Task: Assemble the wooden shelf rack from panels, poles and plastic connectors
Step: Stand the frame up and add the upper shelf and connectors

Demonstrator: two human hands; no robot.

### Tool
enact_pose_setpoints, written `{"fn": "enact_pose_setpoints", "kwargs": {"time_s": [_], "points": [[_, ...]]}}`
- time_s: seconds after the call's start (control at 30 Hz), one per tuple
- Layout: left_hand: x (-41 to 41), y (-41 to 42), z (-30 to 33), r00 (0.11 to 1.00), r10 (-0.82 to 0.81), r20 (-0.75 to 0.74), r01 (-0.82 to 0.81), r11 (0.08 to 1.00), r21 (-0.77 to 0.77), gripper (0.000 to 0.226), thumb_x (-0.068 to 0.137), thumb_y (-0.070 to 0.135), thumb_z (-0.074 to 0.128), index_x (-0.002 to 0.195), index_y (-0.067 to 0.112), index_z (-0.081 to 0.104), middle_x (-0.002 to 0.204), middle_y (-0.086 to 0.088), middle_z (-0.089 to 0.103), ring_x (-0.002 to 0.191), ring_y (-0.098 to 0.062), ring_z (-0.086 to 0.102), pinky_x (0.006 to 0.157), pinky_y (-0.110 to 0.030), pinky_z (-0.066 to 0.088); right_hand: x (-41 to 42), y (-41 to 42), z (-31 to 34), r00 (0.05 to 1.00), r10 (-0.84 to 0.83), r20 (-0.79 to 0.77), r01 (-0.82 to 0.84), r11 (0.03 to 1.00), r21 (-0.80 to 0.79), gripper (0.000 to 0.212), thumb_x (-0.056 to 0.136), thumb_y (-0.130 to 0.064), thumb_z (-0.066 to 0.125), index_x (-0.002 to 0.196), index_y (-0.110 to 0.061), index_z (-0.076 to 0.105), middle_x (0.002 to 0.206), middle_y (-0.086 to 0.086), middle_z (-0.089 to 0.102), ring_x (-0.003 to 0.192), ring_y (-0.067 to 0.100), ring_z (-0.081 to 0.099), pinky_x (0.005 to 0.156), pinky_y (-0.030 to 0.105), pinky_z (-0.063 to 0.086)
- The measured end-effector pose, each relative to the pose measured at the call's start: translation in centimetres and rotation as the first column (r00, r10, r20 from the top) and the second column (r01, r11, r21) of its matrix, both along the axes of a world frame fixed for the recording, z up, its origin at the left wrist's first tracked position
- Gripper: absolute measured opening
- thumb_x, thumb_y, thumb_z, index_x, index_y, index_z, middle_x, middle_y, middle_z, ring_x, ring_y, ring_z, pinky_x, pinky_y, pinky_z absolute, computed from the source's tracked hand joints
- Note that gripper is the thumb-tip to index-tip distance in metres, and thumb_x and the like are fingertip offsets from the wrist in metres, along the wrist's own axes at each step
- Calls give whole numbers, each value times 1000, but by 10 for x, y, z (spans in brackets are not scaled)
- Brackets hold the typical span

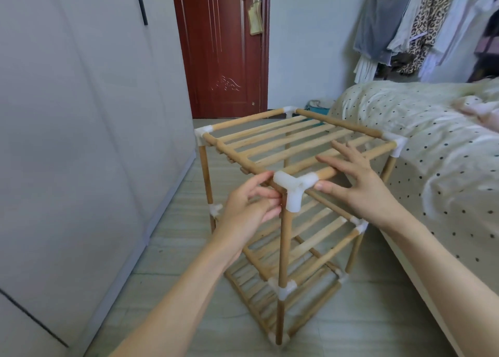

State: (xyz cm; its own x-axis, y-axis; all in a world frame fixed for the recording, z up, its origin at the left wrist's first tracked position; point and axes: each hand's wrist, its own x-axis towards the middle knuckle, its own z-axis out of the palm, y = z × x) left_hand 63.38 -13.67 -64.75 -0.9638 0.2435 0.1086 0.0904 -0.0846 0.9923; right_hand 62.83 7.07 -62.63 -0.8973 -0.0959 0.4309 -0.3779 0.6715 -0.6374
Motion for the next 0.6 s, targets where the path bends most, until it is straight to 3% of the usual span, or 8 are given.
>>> {"fn": "enact_pose_setpoints", "kwargs": {"time_s": [0.03, 0.1, 0.17, 0.23, 0.33, 0.4, 0.5, 0.6], "points": [[0, 6, -1, 999, -25, -29, 24, 999, -46, 49, 89, -9, 46, 111, 34, 55, 101, -1, 67, 92, -5, 68, 72, -17, 54, 2, 3, -4, 997, -65, 38, 68, 994, -84, 73, 61, -58, 61, 130, -36, 47, 152, -14, 21, 142, 1, 5, 114, 29, 3], [-4, 12, -3, 973, -7, -233, -65, 952, -299, 43, 91, -2, 48, 116, 33, 55, 99, 10, 62, 92, -1, 63, 75, -18, 53, 6, 4, -11, 978, -181, 101, 199, 958, -208, 100, 54, -66, 60, 143, -27, 33, 155, -10, 14, 142, 3, 10, 109, 22, 10], [-14, 13, -1, 843, -3, -537, -336, 777, -533, 38, 90, 10, 55, 121, 30, 54, 104, 17, 52, 98, 2, 50, 87, -21, 44, 10, 0, -18, 955, -243, 171, 285, 911, -299, 113, 53, -70, 59, 147, -21, 23, 156, -4, 14, 141, 10, 18, 110, 26, 16], [-27, 8, 0, 729, -97, -677, -487, 621, -614, 40, 87, 22, 61, 127, 24, 54, 120, 10, 45, 115, -7, 38, 97, -26, 31, 14, -8, -25, 941, -164, 296, 286, 852, -438, 99, 65, -66, 59, 145, -18, 27, 151, 1, 29, 133, 16, 36, 109, 33, 28], [-43, 0, 0, 726, -241, -644, -453, 537, -711, 41, 92, 27, 54, 132, 26, 49, 137, 6, 40, 135, -14, 27, 113, -44, 21, 17, -26, -29, 932, 91, 351, 189, 705, -684, 58, 88, -58, 44, 123, -12, 54, 116, 5, 66, 105, 14, 63, 98, 39, 46], [-46, 0, -2, 714, -265, -648, -457, 525, -718, 37, 94, 25, 48, 131, 27, 50, 134, 7, 44, 135, -15, 29, 114, -51, 16, 16, -38, -30, 942, 88, 323, 174, 696, -696, 54, 92, -58, 35, 117, -14, 54, 103, 6, 69, 96, 16, 66, 93, 39, 50], [-48, 1, 2, 691, -281, -667, -505, 473, -722, 34, 94, 27, 48, 128, 28, 53, 130, 8, 48, 131, -16, 32, 116, -49, 9, 12, -50, -32, 950, 61, 306, 183, 687, -704, 40, 94, -56, 30, 107, -22, 47, 87, 4, 68, 77, 14, 67, 81, 36, 54], [-50, 2, 7, 651, -333, -682, -545, 420, -726, 32, 92, 34, 51, 123, 31, 55, 124, 13, 52, 125, -14, 37, 114, -48, 10, 6, -52, -28, 953, -4, 304, 221, 696, -683, 36, 95, -51, 27, 100, -22, 48, 97, 11, 59, 84, 21, 59, 77, 35, 48]]}}
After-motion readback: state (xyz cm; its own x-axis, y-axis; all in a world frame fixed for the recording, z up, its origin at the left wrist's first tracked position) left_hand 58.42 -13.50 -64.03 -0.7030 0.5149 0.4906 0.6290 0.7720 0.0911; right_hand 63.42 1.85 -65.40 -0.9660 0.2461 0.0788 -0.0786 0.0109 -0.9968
